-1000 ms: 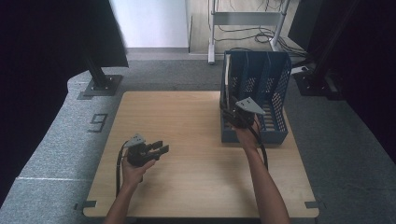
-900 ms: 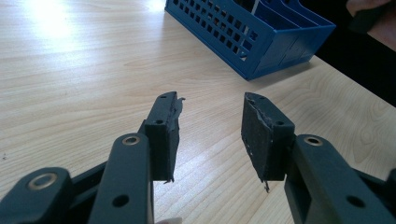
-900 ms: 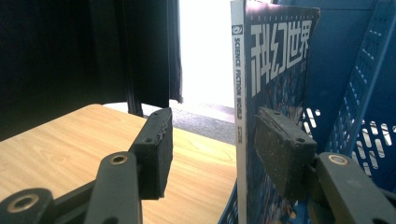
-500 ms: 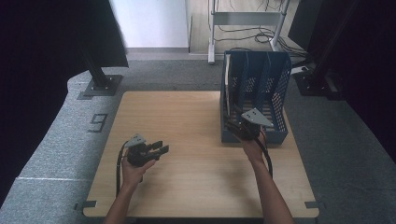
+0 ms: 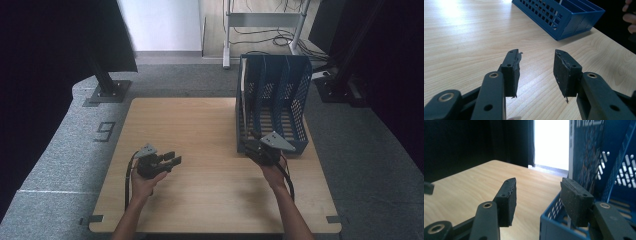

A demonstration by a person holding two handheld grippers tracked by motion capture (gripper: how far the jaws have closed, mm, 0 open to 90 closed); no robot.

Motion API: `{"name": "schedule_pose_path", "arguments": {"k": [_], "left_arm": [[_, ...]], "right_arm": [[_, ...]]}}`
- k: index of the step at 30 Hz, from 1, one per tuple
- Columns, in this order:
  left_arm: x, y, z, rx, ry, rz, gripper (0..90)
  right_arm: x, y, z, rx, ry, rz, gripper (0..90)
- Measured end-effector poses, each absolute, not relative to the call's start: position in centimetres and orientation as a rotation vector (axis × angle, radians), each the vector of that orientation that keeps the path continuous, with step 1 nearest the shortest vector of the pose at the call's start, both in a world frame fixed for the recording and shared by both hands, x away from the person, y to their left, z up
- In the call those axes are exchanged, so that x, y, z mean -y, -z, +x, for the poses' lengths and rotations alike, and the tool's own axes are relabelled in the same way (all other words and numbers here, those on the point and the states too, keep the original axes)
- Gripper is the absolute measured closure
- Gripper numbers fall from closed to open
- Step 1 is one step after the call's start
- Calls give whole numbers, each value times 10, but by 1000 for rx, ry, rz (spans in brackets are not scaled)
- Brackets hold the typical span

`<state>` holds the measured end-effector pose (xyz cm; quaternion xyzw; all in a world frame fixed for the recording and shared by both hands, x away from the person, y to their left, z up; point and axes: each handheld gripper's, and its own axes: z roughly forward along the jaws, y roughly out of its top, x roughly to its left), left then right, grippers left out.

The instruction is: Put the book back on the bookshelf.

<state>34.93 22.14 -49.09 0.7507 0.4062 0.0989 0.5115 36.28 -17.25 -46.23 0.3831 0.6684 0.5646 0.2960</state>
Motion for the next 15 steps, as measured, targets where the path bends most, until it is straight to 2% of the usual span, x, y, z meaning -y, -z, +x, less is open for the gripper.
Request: {"name": "schedule_pose_path", "arguments": {"k": [15], "left_arm": [[-221, 494, 351, -986, -246, 1810, 563]], "right_arm": [[188, 501, 338, -1871, -1489, 1081, 462]]}}
